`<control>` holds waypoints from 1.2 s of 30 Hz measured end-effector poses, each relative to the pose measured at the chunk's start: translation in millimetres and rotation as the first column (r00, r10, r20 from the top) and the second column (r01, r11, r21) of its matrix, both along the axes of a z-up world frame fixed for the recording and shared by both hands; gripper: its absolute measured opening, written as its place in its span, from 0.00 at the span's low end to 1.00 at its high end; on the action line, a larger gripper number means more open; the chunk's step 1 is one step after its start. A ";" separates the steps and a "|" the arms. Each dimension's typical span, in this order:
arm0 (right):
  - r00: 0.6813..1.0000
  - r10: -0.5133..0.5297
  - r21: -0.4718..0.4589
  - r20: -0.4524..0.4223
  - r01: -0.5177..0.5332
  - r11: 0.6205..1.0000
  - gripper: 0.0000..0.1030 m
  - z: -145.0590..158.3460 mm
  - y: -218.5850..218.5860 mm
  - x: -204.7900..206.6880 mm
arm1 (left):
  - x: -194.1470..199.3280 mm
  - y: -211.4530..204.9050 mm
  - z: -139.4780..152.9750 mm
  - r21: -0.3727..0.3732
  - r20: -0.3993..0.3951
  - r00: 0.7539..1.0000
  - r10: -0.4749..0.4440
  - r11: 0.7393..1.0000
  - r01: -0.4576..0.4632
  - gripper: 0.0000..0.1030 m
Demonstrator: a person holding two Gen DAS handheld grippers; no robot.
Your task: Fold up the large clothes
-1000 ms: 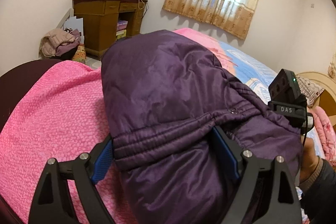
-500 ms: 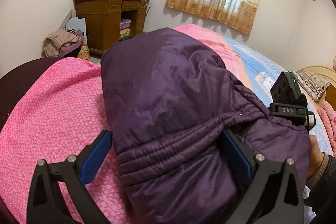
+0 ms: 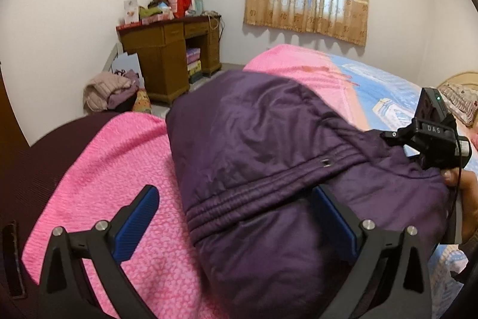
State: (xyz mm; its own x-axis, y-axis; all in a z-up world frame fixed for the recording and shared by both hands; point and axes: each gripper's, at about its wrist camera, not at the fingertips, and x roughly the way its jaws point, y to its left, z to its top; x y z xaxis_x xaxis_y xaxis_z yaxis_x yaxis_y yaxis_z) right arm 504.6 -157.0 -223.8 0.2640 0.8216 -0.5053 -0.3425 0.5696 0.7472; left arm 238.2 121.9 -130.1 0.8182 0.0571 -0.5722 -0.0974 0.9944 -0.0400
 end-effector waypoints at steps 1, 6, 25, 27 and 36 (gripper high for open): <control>0.999 -0.021 -0.020 0.033 0.022 1.000 0.72 11.8 -4.9 -8.0 | -4.4 -0.4 5.0 0.005 0.016 1.000 -0.003 1.000 0.003 1.00; 0.961 -0.114 -0.166 0.253 0.160 0.973 0.73 72.1 -18.9 -67.4 | -42.4 -3.4 43.6 0.065 0.119 0.993 -0.006 0.998 -0.002 1.00; 0.769 -0.058 -0.234 0.637 0.264 0.936 0.77 170.8 3.1 -234.0 | -90.2 -9.7 86.1 0.079 0.256 0.966 -0.029 0.997 0.009 1.00; 0.767 -0.055 -0.236 0.639 0.264 0.935 0.77 170.7 4.2 -235.2 | -90.5 -9.9 86.4 0.077 0.262 0.965 -0.032 0.997 0.012 1.00; 0.768 -0.033 -0.244 0.639 0.244 0.939 0.77 169.4 9.8 -240.6 | -93.3 -3.0 87.2 0.054 0.274 0.962 -0.013 0.999 -0.002 1.00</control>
